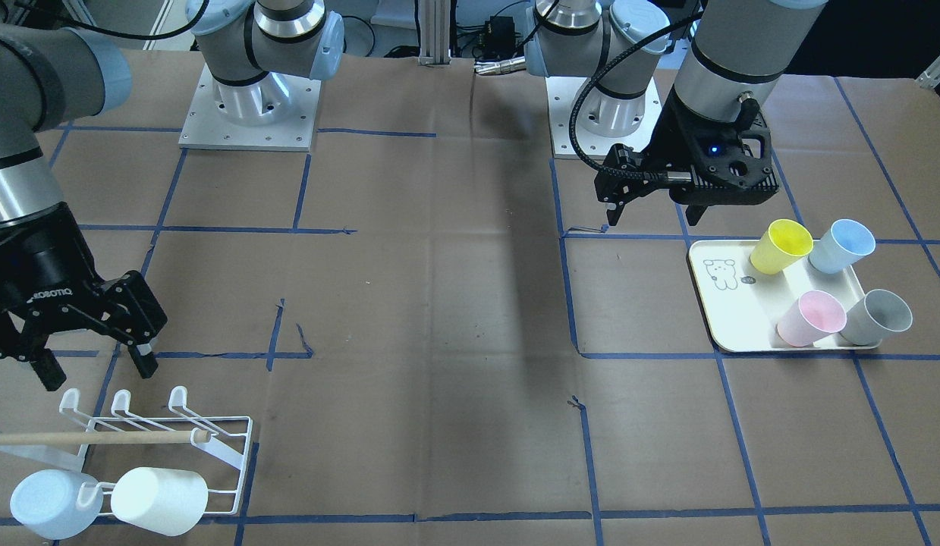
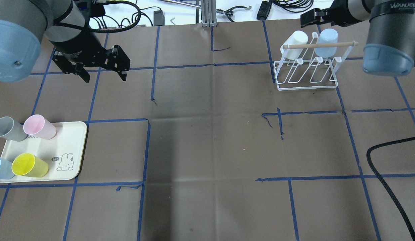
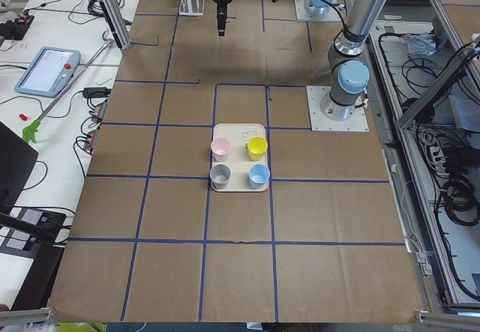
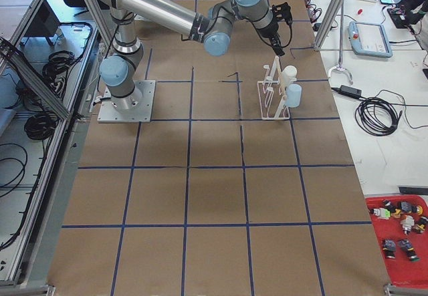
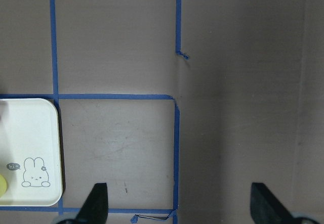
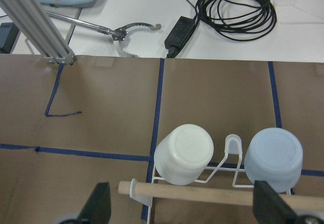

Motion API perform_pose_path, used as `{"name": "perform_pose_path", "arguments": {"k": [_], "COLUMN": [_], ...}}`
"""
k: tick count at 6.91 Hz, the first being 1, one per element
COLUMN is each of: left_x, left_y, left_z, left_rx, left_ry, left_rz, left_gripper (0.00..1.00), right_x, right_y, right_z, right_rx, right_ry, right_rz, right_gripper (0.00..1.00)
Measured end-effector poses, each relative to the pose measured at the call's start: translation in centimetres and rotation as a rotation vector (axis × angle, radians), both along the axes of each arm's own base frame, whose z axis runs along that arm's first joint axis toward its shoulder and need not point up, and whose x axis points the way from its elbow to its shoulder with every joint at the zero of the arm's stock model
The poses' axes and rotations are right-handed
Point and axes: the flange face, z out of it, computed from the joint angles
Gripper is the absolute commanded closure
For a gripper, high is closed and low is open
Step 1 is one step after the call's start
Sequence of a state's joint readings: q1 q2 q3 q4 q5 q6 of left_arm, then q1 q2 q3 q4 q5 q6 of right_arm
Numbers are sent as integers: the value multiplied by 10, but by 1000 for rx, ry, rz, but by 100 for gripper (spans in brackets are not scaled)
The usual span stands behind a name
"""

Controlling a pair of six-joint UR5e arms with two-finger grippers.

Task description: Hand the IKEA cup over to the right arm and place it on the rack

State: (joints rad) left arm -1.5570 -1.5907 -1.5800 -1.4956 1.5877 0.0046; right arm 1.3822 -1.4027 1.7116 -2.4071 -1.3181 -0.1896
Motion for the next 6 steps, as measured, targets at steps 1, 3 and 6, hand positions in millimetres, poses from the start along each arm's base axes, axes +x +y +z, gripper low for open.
{"name": "perform_pose_path", "arguments": {"k": [1,3,6], "left_x": [0,0,0], "left_y": [0,0,0], "left_z": [0,0,0], "left_rx": [0,1,1], "left_ry": [0,0,1], "left_rz": [0,0,0], "left_gripper": [0,0,0], "right_x": [8,11,15], "right_y": [5,7,26], "right_z": [5,6,14], "right_rx": [34,52,154], "right_ry": [-4,-6,-24], "right_rz": [-3,-5,1], "right_gripper": [0,0,0]}}
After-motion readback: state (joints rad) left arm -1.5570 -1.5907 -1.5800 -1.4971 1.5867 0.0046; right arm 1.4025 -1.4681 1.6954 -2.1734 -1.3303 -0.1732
